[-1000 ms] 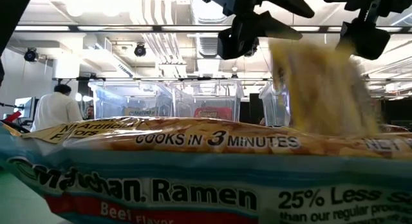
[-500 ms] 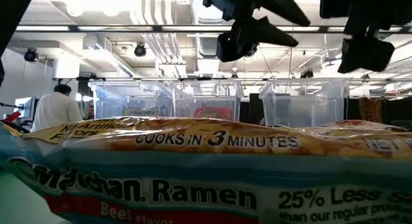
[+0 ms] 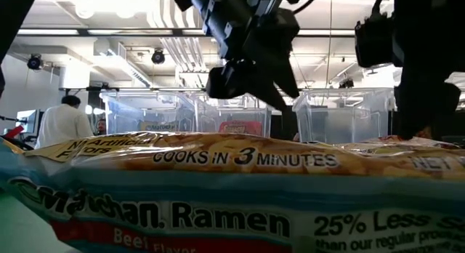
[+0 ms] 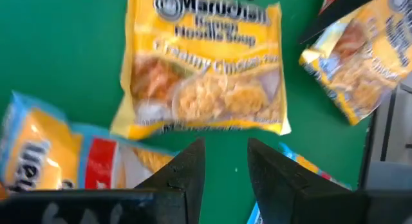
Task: Sort Maruchan noodles
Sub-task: Put the top right yellow noodle pack into the top right transparent bin
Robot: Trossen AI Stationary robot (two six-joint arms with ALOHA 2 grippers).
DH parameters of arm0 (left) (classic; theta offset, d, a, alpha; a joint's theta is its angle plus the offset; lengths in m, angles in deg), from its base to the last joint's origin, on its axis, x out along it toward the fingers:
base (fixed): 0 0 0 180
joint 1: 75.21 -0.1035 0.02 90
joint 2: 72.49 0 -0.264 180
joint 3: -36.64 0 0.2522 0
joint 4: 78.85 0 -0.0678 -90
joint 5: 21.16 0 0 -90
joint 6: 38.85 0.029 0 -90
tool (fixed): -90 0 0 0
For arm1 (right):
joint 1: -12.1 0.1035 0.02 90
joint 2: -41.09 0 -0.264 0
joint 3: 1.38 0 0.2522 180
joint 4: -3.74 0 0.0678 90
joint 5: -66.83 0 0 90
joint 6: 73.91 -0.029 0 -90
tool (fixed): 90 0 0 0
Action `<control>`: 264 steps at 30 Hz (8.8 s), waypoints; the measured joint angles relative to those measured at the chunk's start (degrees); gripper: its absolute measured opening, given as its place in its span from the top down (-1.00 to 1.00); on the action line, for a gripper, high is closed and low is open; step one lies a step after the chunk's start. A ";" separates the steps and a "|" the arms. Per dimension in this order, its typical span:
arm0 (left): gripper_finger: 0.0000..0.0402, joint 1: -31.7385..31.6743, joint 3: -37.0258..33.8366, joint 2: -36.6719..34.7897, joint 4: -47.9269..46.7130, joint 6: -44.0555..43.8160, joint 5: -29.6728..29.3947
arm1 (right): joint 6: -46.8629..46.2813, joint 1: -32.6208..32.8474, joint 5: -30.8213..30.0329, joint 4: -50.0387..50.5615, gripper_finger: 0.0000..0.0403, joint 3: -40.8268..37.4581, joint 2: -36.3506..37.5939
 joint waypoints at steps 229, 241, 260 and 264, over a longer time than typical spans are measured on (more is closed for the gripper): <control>0.45 -2.46 -38.14 -23.83 59.93 -18.85 -14.01 | 27.17 -23.56 9.69 -20.44 -0.51 -5.22 19.85; 0.45 -2.33 -35.35 -20.09 65.68 -15.47 -17.14 | 28.49 -23.50 9.71 -26.32 -0.45 -5.22 19.65; 0.43 -2.37 -35.39 -20.06 67.02 -10.41 -18.88 | 28.58 -23.52 9.64 -29.09 -0.03 -5.25 19.67; 0.43 -2.35 -35.39 -20.06 67.22 -10.43 -18.88 | 28.54 -23.52 9.66 -29.19 -0.01 -5.25 19.67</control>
